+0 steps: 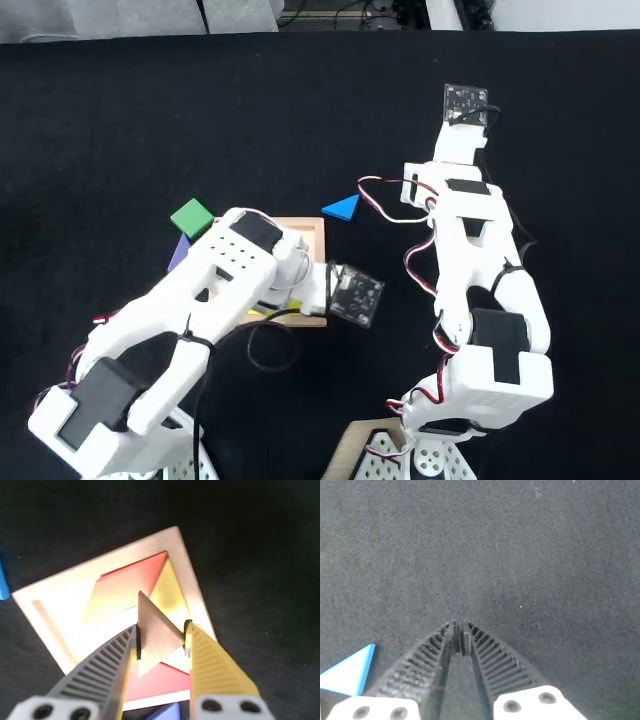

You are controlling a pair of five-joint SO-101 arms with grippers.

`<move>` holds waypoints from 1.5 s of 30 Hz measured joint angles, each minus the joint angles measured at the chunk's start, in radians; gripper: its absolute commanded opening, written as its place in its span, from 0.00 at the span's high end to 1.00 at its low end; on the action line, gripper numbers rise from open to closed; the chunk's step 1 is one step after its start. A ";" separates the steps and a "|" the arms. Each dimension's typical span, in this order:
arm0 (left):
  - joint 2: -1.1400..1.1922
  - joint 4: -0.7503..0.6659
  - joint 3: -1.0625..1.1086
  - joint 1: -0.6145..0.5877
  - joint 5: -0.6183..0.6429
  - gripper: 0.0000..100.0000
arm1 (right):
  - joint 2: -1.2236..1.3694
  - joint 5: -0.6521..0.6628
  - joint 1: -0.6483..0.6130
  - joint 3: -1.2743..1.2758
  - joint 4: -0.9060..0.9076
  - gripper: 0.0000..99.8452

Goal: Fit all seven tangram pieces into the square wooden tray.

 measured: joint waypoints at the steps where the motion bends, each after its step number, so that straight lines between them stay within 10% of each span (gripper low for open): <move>1: 0.000 -0.006 0.000 0.000 0.000 0.89 | 0.000 0.000 0.000 0.000 0.000 0.98; 21: -0.005 -0.101 0.021 -0.081 0.192 0.76 | 0.000 0.000 0.000 0.000 0.000 0.98; 35: -0.008 -0.058 0.021 0.015 0.855 0.77 | 0.000 0.000 -0.002 0.000 0.000 0.98; 45: -0.008 -0.052 0.049 -0.199 1.215 0.84 | 0.000 0.000 -0.002 0.000 0.000 0.98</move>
